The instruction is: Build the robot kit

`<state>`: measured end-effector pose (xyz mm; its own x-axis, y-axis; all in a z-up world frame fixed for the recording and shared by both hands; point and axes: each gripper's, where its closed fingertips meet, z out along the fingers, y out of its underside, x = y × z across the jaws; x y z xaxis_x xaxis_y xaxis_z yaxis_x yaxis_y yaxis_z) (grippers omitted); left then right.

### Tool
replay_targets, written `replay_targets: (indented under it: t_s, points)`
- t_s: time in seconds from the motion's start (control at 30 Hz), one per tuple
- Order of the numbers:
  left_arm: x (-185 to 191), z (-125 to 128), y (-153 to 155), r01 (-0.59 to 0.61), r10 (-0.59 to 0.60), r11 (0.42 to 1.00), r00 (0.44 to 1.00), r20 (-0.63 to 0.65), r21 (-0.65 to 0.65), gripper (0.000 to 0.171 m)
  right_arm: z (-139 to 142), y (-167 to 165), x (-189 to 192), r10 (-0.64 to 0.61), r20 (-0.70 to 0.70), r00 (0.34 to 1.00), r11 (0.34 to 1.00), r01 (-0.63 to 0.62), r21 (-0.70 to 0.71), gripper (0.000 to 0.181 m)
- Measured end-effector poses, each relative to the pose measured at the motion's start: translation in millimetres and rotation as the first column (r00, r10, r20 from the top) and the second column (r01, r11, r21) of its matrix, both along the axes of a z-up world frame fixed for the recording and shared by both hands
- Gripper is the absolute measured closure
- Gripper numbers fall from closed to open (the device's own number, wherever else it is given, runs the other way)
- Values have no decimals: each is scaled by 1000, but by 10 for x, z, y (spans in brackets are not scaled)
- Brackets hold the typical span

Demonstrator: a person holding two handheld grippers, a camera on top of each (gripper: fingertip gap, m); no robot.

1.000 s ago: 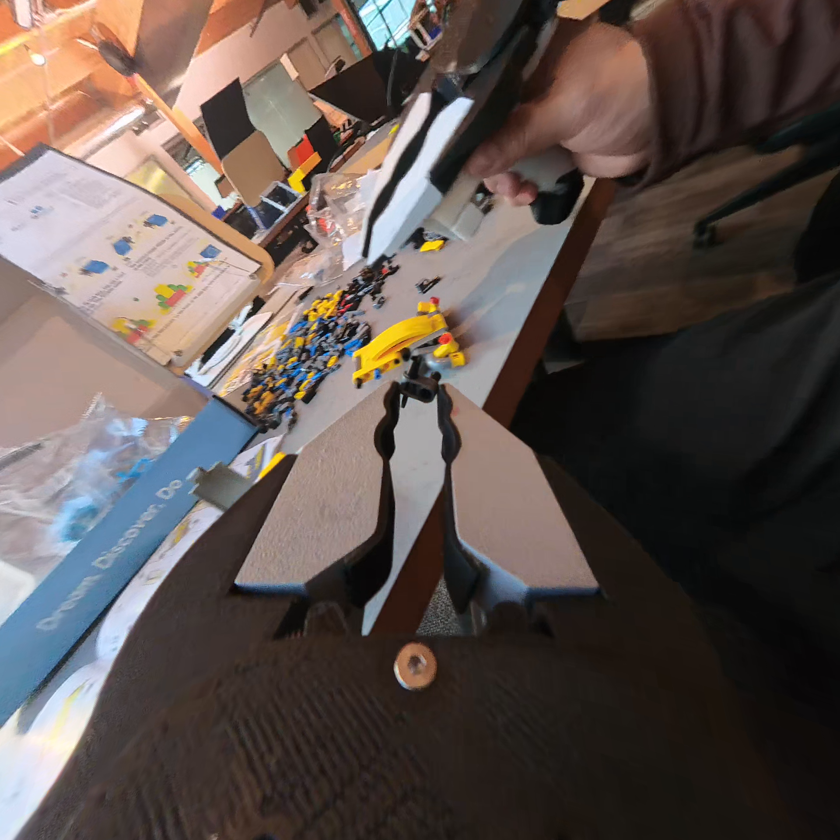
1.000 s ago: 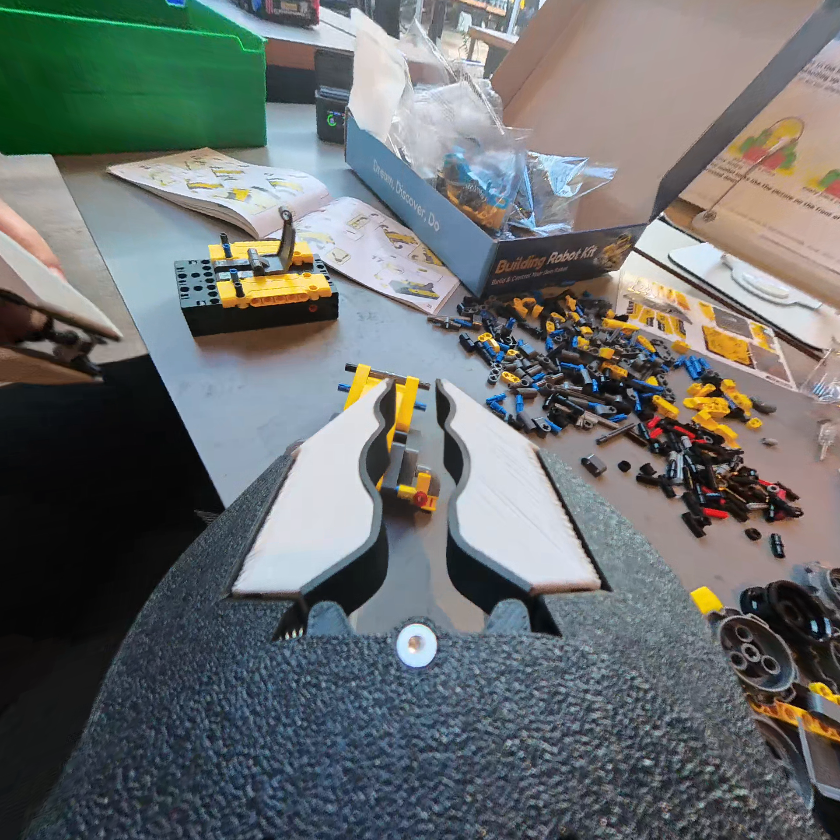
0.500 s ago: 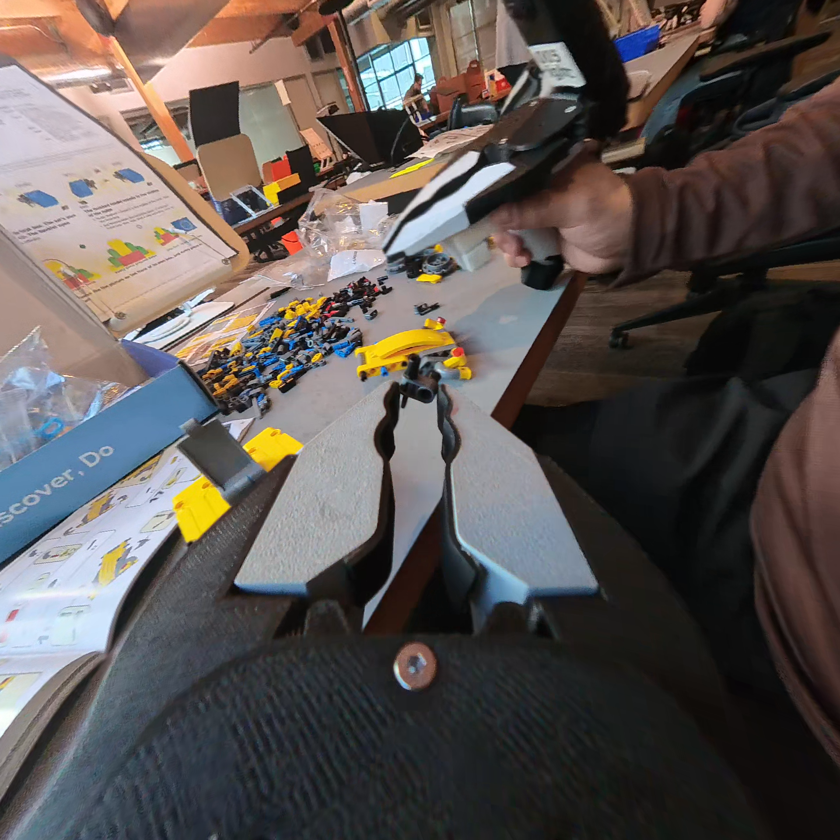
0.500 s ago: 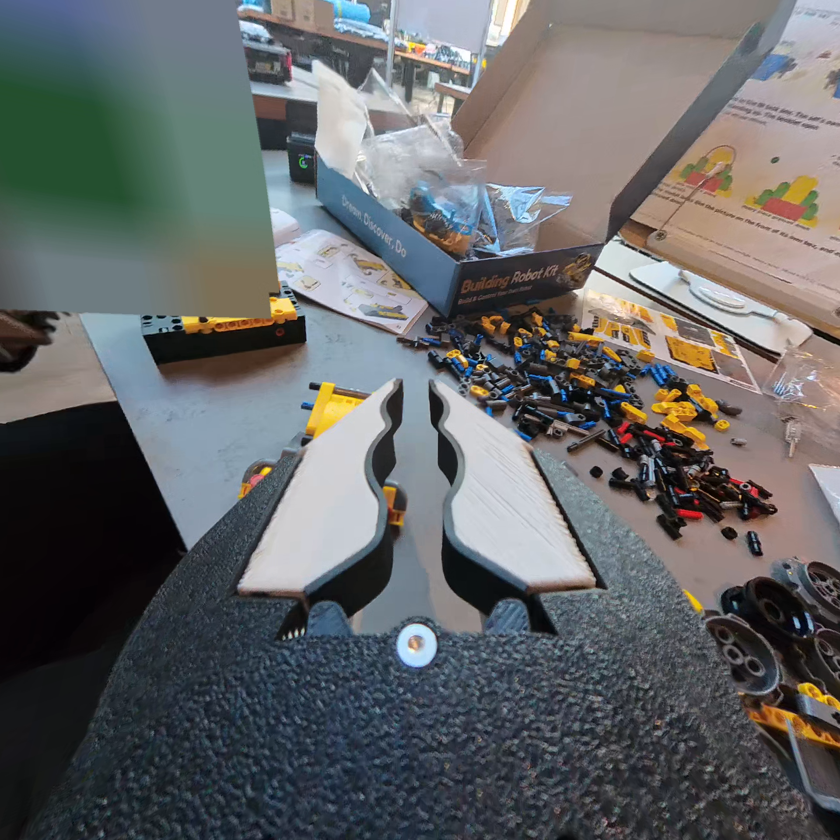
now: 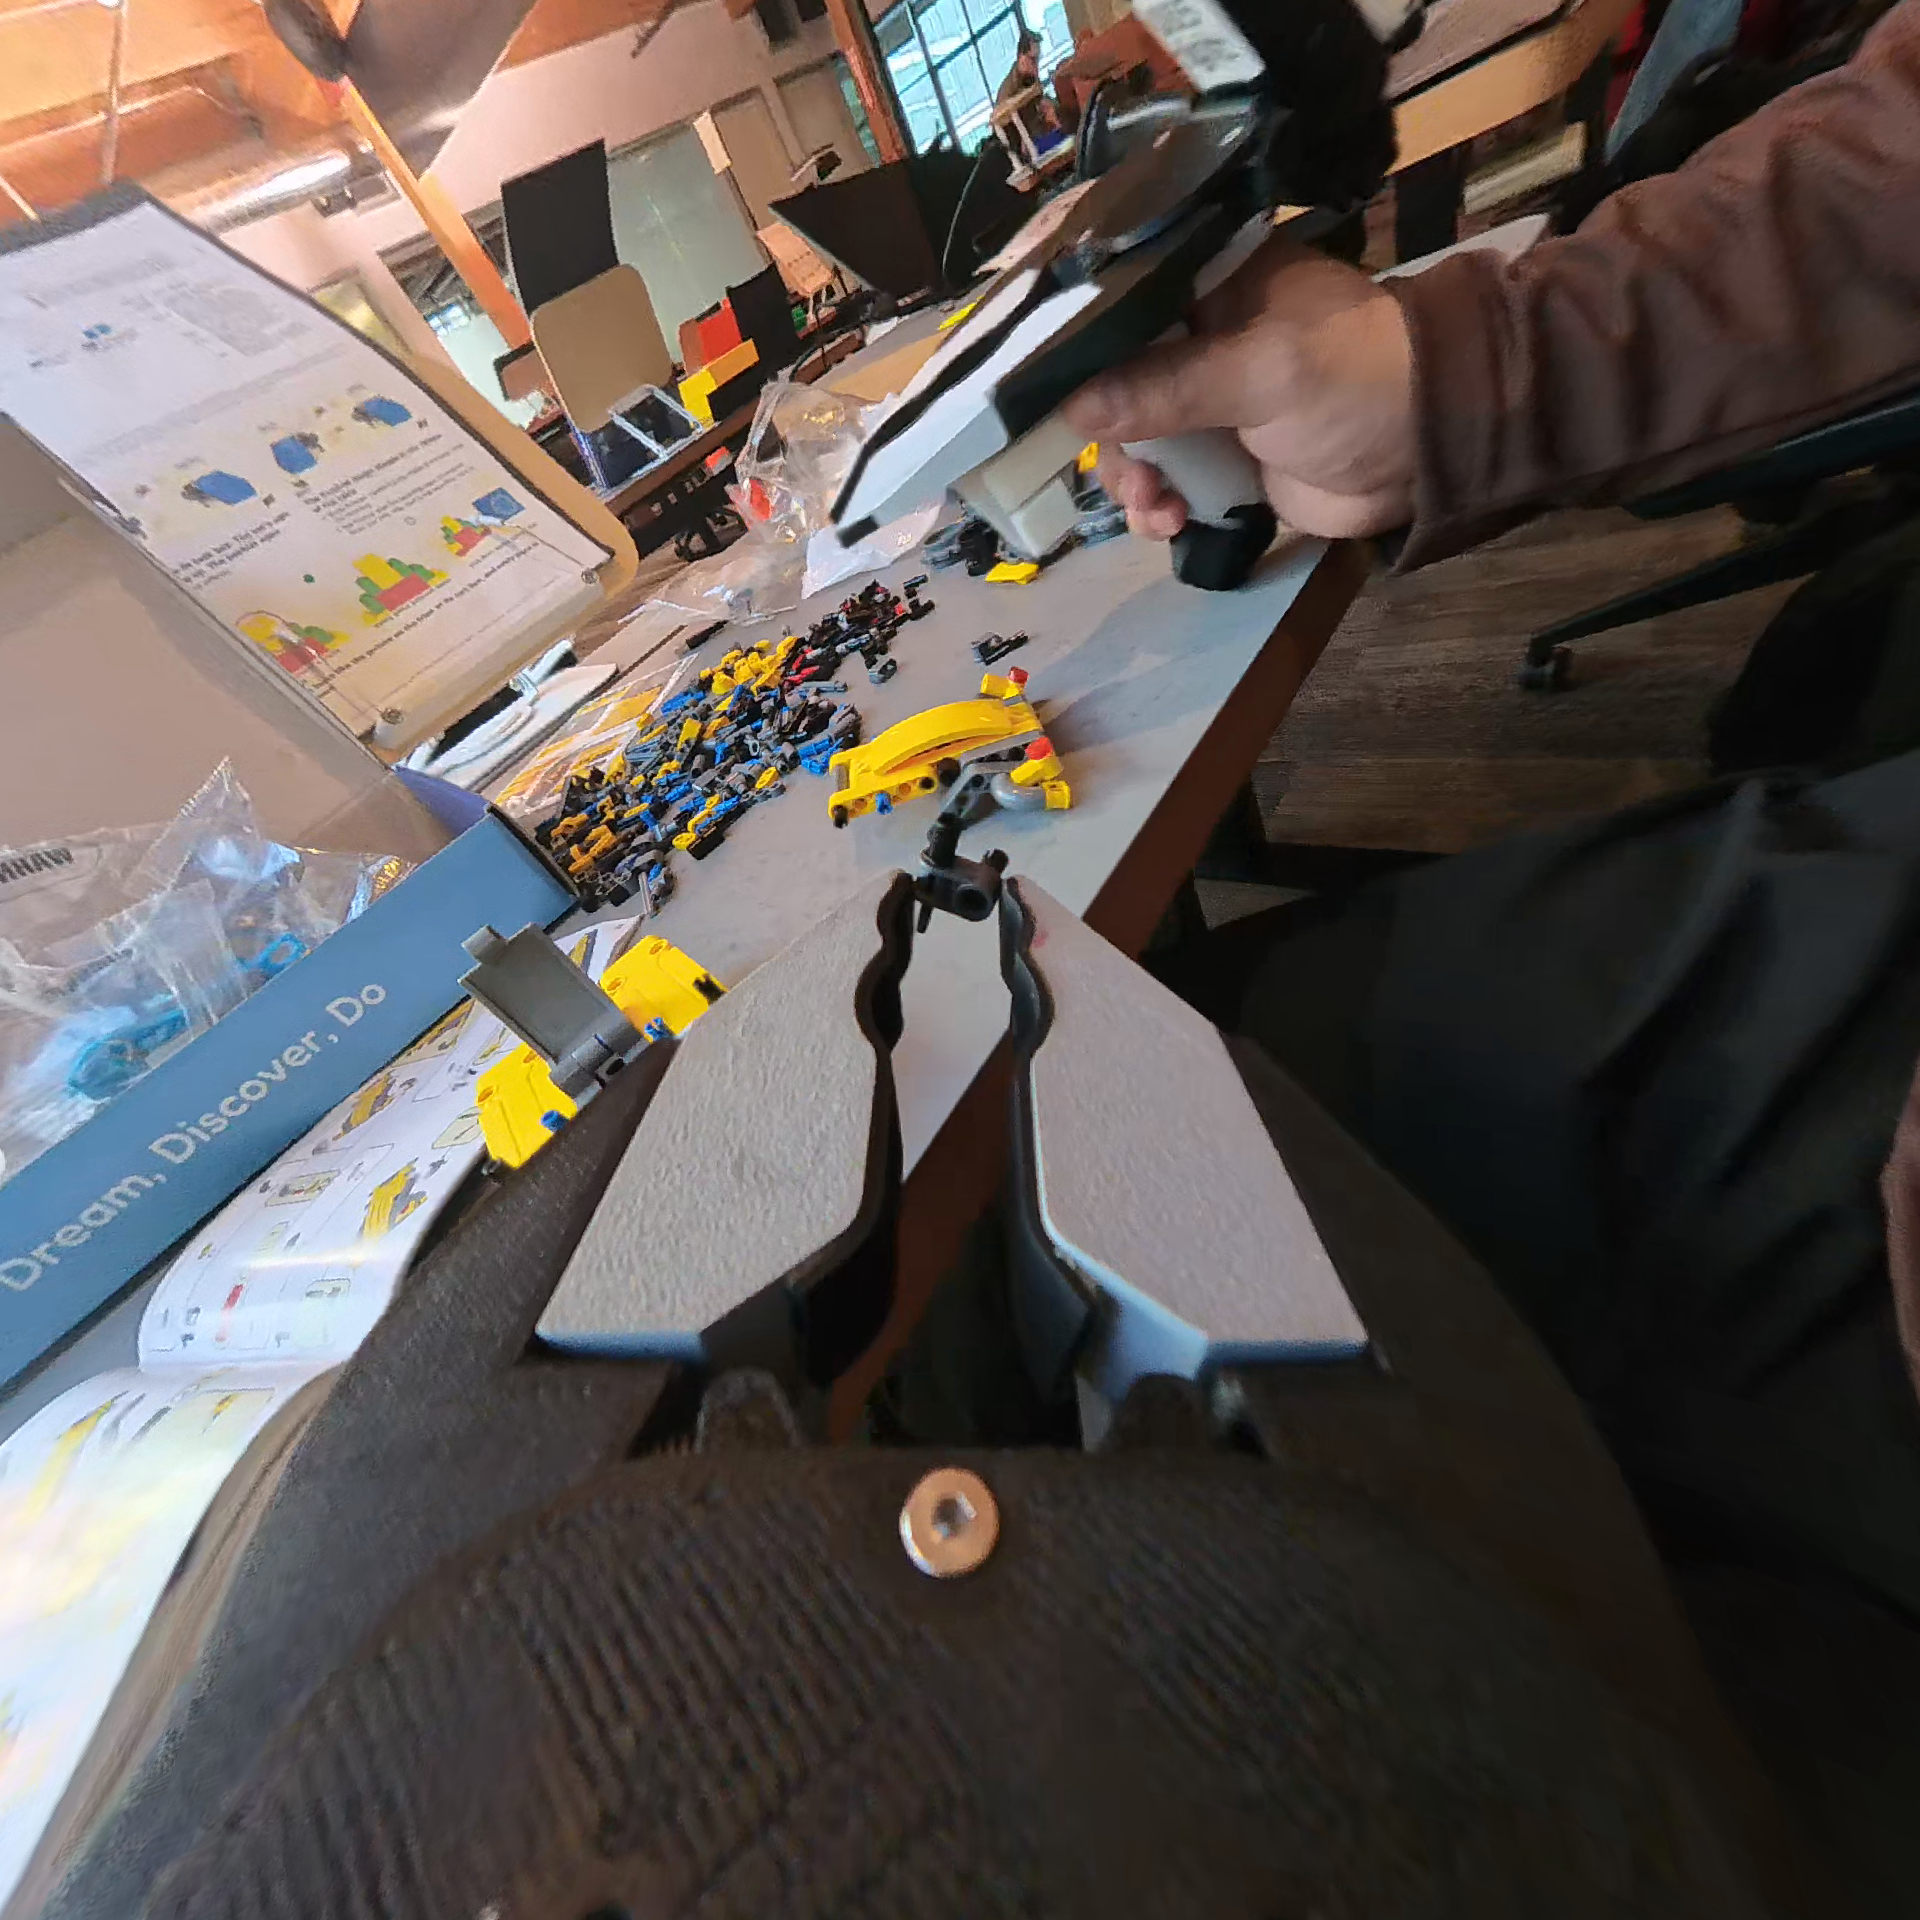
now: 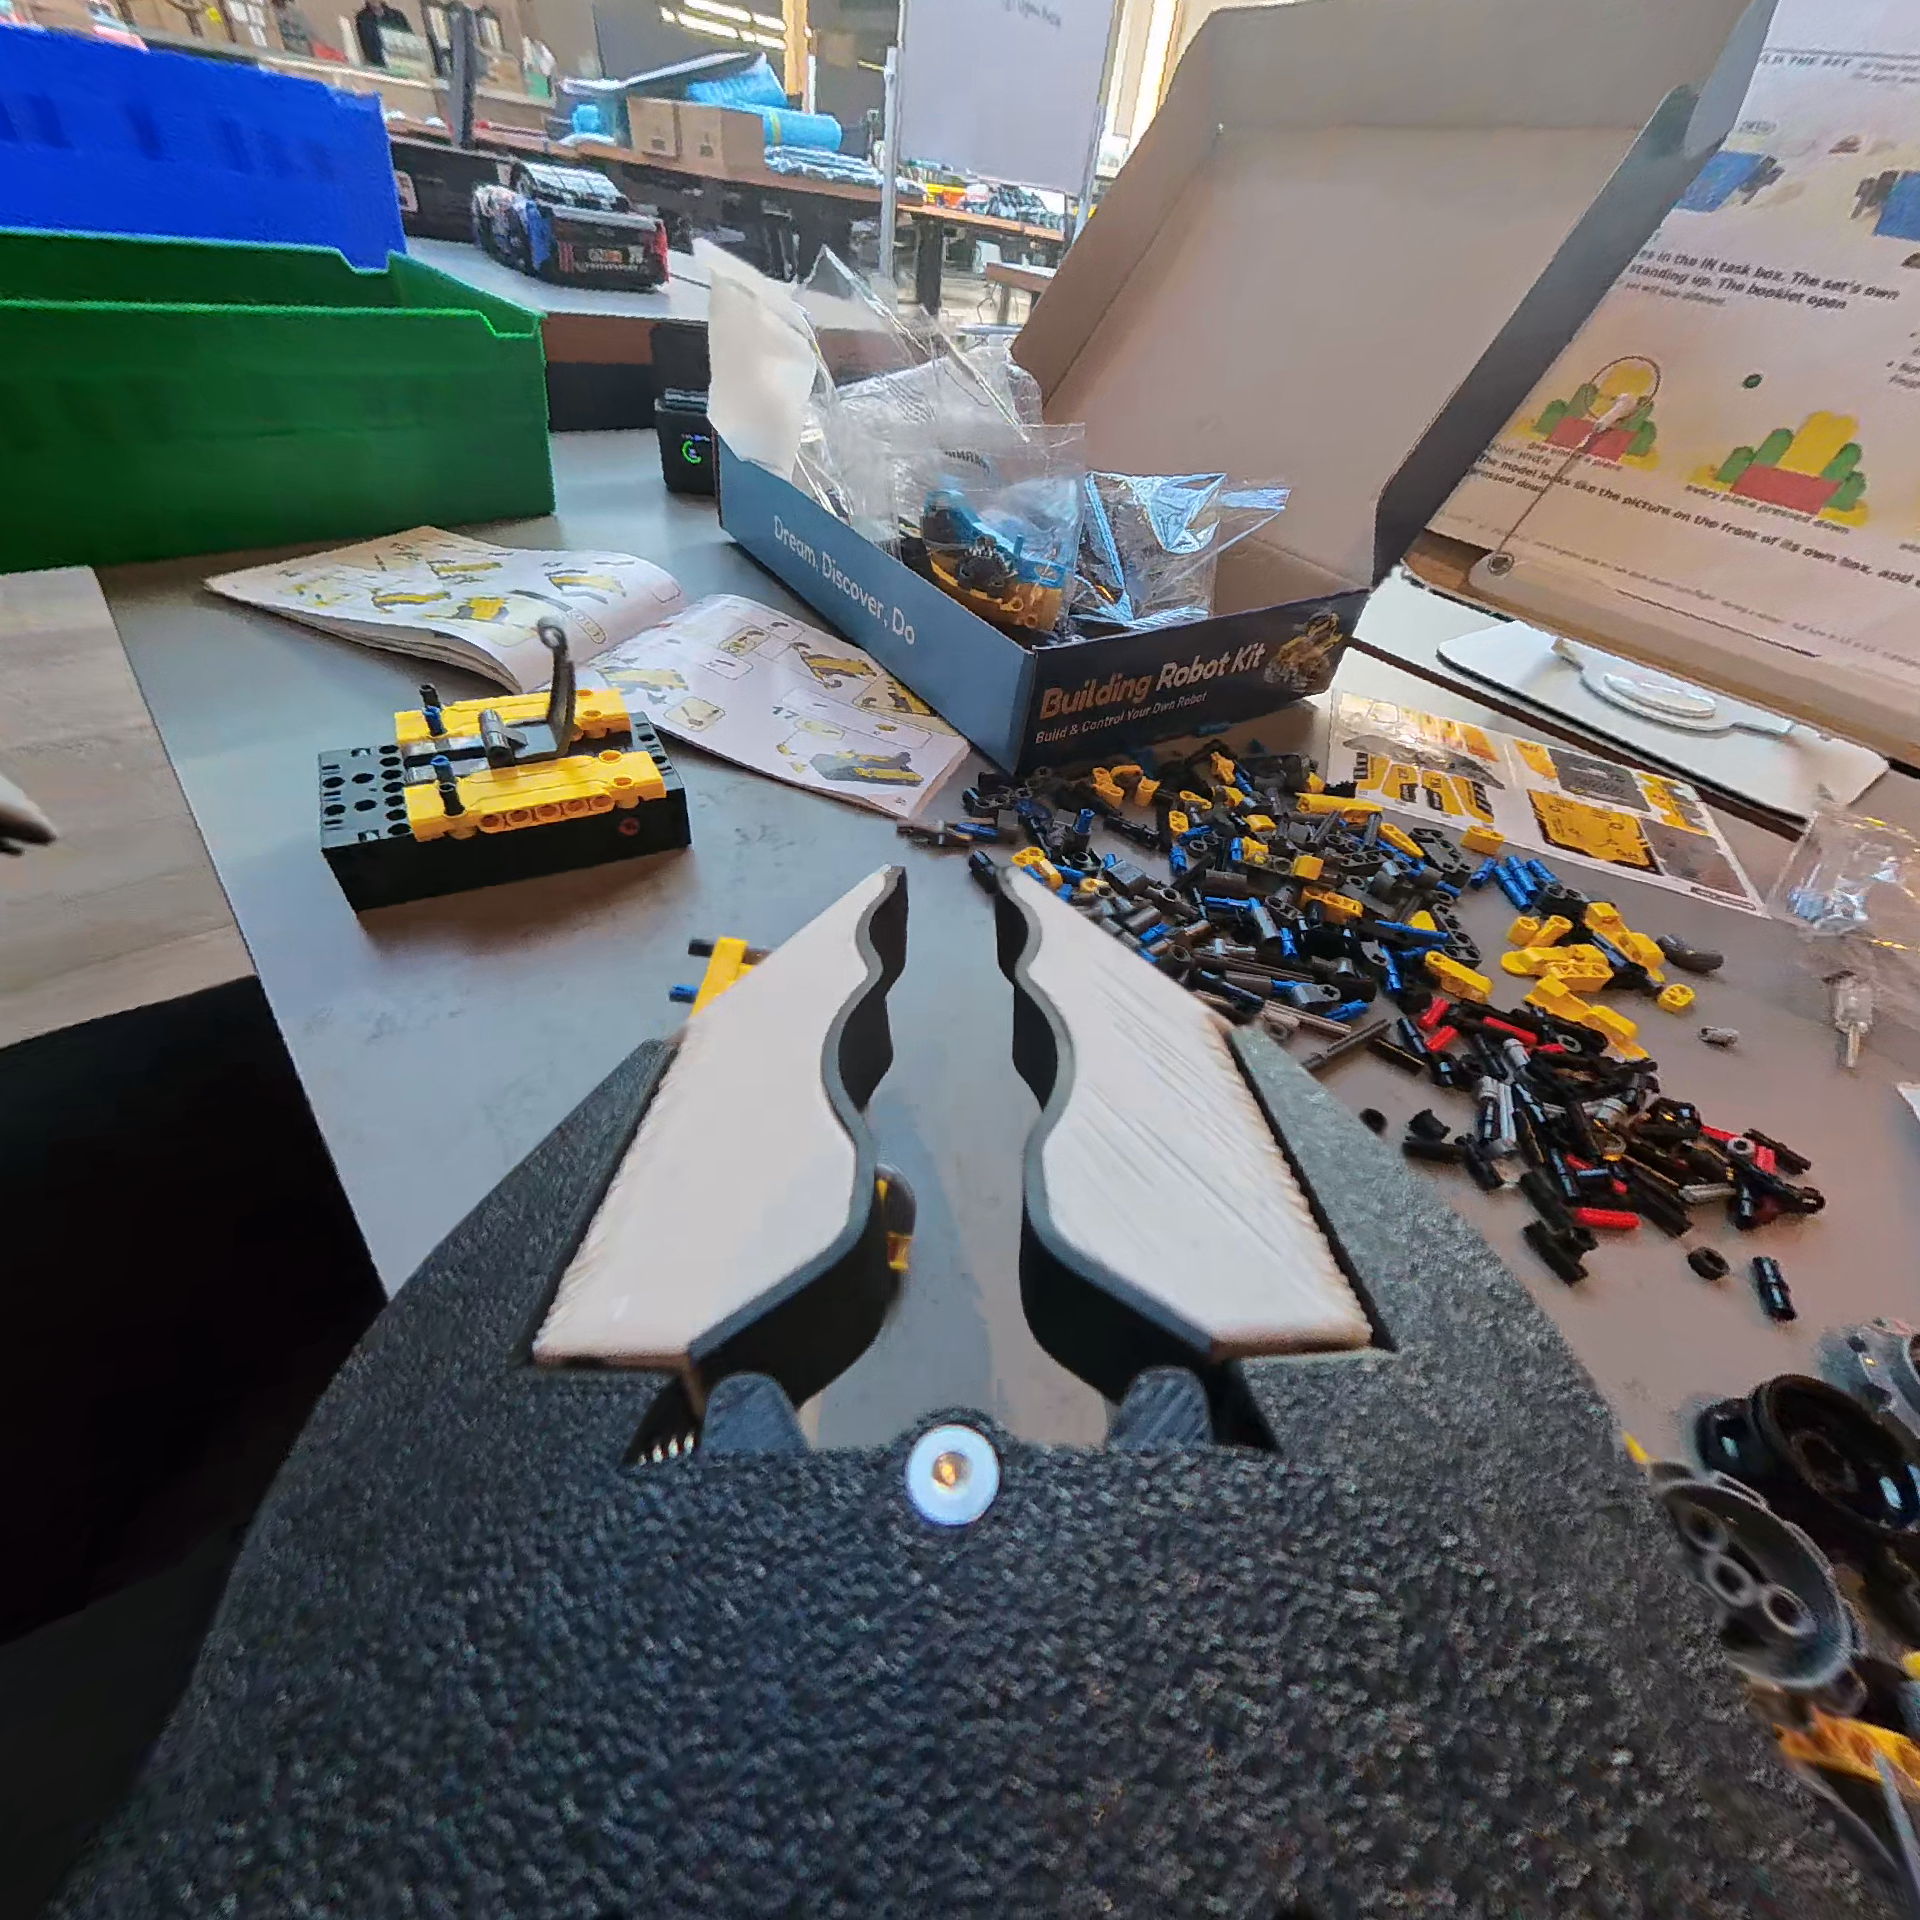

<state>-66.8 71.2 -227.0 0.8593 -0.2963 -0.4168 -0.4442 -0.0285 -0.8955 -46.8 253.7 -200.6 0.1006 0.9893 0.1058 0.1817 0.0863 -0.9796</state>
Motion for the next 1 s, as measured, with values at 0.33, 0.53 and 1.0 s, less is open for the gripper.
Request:
replay_targets:
  t_s: [0.33,0.53,1.0]
  points:
    - [-352,41,20,-20,22,1000,987,157,-15,158,10,-46,-166,34,31,999,997,-36,63,168]
    - [-393,146,162,41,-43,999,960,278,11,157,78,59,-145,-6,18,1000,996,4,93,169]
    - [-573,31,19,-71,73,997,966,247,-17,157,-22,-6,-195,75,8,997,995,-76,69,169]
